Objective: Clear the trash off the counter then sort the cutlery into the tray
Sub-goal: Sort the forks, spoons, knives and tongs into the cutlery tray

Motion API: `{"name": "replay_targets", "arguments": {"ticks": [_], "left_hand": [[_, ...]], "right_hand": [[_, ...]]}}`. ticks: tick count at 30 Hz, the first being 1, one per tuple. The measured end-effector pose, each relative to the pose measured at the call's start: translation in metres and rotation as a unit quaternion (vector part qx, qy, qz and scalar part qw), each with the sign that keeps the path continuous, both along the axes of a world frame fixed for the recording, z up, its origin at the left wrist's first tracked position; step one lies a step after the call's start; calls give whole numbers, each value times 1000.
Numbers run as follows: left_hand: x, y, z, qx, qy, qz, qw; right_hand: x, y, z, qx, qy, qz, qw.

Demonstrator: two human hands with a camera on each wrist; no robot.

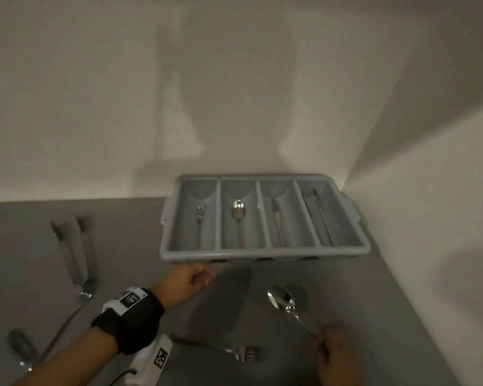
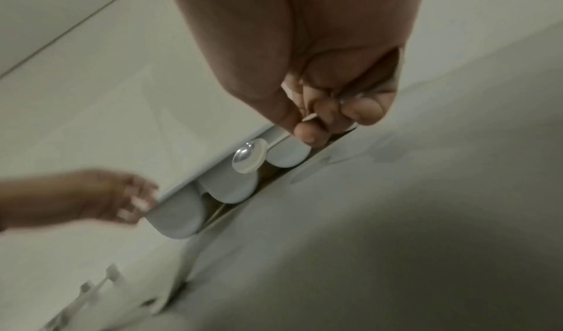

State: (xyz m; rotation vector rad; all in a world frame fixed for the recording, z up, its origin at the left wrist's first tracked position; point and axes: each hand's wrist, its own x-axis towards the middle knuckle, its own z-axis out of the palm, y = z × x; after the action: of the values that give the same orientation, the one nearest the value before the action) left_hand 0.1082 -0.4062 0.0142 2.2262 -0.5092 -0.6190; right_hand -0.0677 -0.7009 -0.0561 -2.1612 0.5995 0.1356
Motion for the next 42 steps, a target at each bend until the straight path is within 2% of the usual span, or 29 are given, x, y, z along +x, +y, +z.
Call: {"name": "replay_targets", "arguments": {"ticks": [2, 3, 5, 8, 10, 12, 13, 17, 20, 23, 26, 30, 32, 34, 36, 38, 42], "left_hand": [[-17, 30, -21, 55, 12, 17, 998], [-25, 41, -33, 79, 5, 20, 997], [-42, 54, -49, 125, 6, -4, 992], [-60, 55, -63, 170, 28, -63, 983], [-66, 54, -70, 203, -52, -102, 972], [-67, 53, -65, 258, -124, -104, 952], [-67, 52, -64, 268, -159, -99, 945], [-73, 46, -63, 286, -170, -98, 938], [-79, 45, -66, 294, -83, -121, 944], [-80, 47, -65, 253, -57, -97, 961], [-78, 59, -61, 181, -54, -48, 981], [-75, 84, -41, 99, -91, 22, 991], [-67, 92, -19, 57, -111, 68, 990], [-50, 93, 10, 16, -141, 119, 983], [-27, 88, 32, -60, -164, 172, 970], [-2, 75, 44, -108, -148, 211, 960], [48, 35, 34, -45, -107, 227, 967]], "right_hand": [[11, 15, 14, -12, -68, -33, 997], [14, 22, 19, -11, -73, -23, 997], [29, 36, 28, 4, -80, -21, 997], [67, 53, 62, 13, -159, -5, 987], [94, 66, 86, 0, -192, 11, 981], [126, 77, 102, -5, -213, 0, 977], [143, 81, 109, -5, -200, -4, 980], [214, 98, 106, -43, -103, 35, 993], [249, 109, 93, -127, -9, 55, 990], [262, 117, 80, -171, 64, 88, 979], [265, 124, 69, -222, 124, 148, 956], [268, 125, 58, -227, 134, 182, 947], [265, 123, 58, -190, 99, 171, 962], [251, 120, 66, -131, 26, 148, 980], [228, 115, 79, -96, -42, 155, 982], [198, 109, 84, -71, -103, 170, 977], [133, 93, 73, -53, -184, 143, 971]]}}
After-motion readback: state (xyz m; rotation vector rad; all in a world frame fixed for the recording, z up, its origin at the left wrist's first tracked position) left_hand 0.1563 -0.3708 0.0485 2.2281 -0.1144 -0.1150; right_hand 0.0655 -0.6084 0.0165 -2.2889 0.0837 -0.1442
